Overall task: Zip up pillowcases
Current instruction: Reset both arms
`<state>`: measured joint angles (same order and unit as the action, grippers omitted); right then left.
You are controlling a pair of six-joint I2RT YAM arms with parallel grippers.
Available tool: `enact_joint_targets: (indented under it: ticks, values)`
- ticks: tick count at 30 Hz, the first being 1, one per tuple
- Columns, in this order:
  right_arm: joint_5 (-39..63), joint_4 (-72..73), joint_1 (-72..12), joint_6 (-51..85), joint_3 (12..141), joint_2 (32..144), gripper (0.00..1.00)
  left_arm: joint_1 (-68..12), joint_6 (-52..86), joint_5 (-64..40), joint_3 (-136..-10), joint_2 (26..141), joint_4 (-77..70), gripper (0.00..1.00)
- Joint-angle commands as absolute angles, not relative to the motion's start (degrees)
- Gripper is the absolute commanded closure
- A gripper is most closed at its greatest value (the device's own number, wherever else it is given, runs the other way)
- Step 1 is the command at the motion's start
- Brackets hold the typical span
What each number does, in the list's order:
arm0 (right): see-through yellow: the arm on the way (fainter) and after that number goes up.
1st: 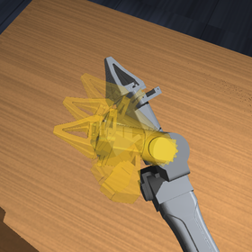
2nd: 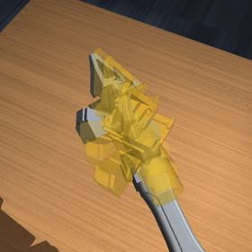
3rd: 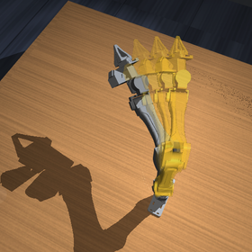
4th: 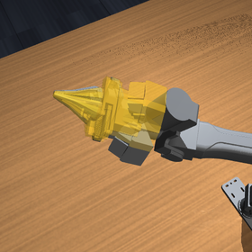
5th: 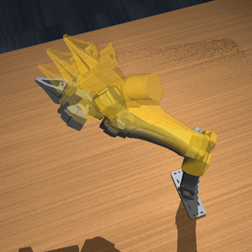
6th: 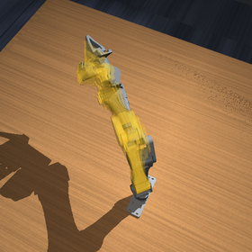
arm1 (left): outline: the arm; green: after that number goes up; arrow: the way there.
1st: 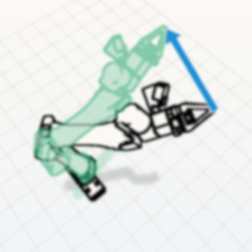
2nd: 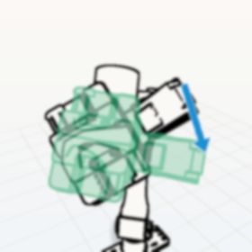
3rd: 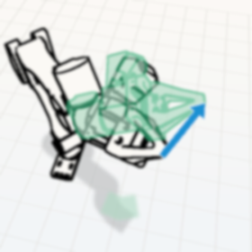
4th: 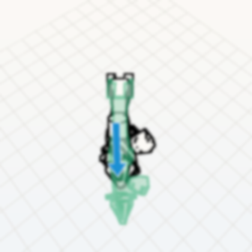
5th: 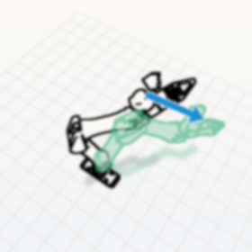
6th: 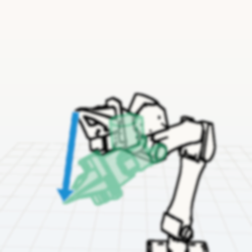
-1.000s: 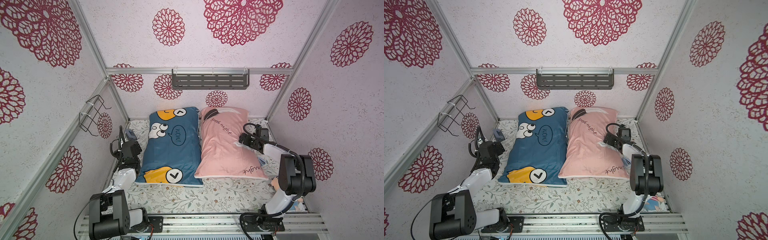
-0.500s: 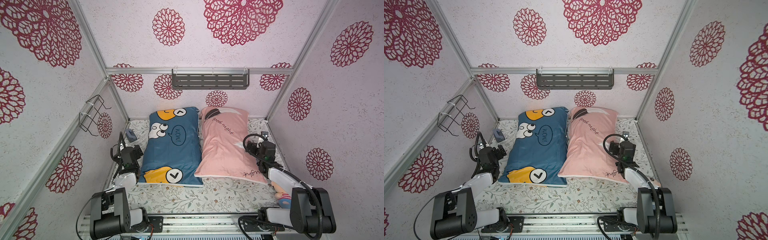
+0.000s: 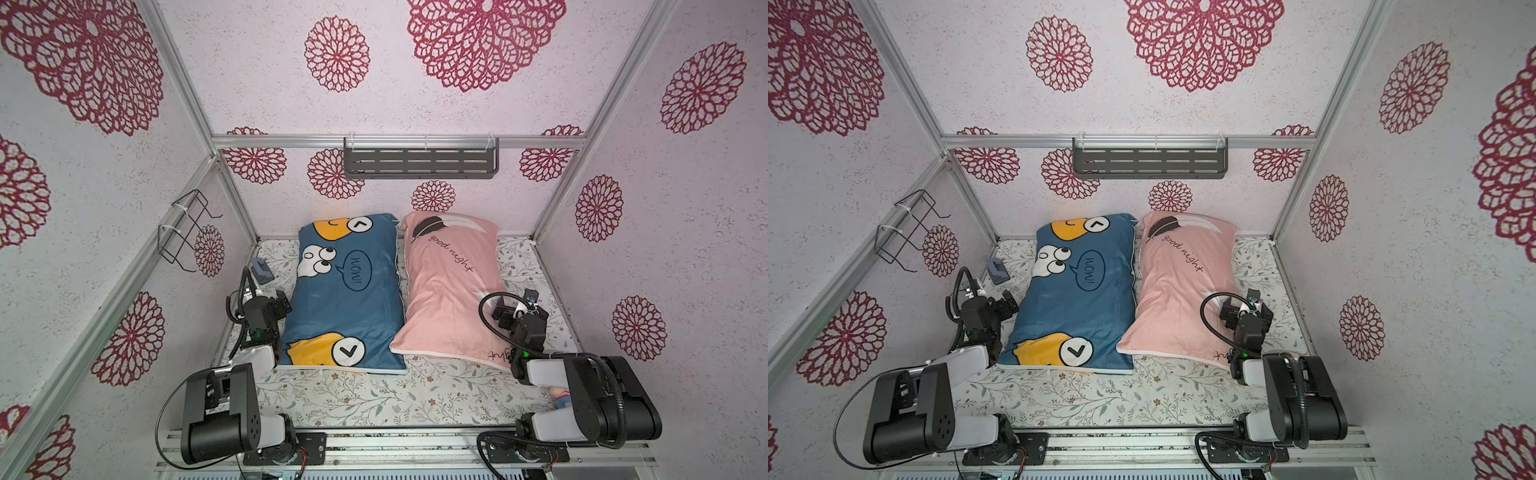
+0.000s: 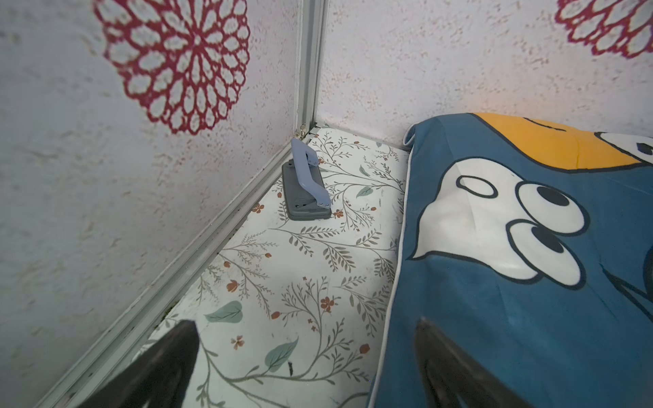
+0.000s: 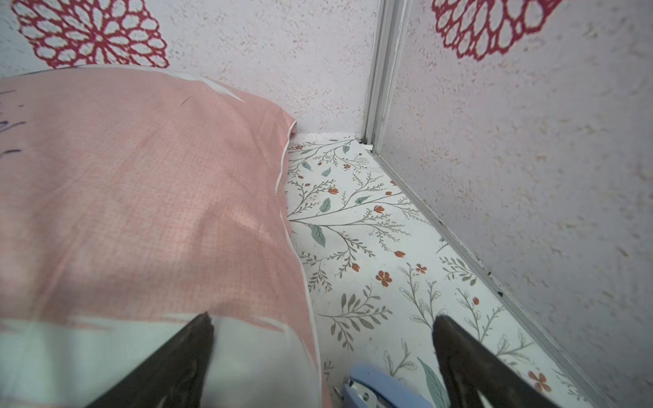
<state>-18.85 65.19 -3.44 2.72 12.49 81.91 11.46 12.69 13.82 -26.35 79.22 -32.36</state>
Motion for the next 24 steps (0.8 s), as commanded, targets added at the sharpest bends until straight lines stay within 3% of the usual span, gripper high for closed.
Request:
enact_joint_targets:
  ticks: [1, 12, 24]
  values:
    - [-21.0, 73.3, -4.0, 1.4, 10.2, 83.5, 0.01, 11.5, 13.2, 12.3, -26.3, 79.1, -35.1, 0.02]
    - [-22.6, 75.8, -4.3, 1.6, 11.1, 88.2, 0.01, 11.4, 11.5, 12.3, -25.2, 77.6, -34.9, 0.02]
    - [-21.3, 74.8, -3.4, 2.4, 11.4, 88.2, 0.01, 10.2, 12.3, 10.4, -27.8, 85.6, -40.1, 0.02]
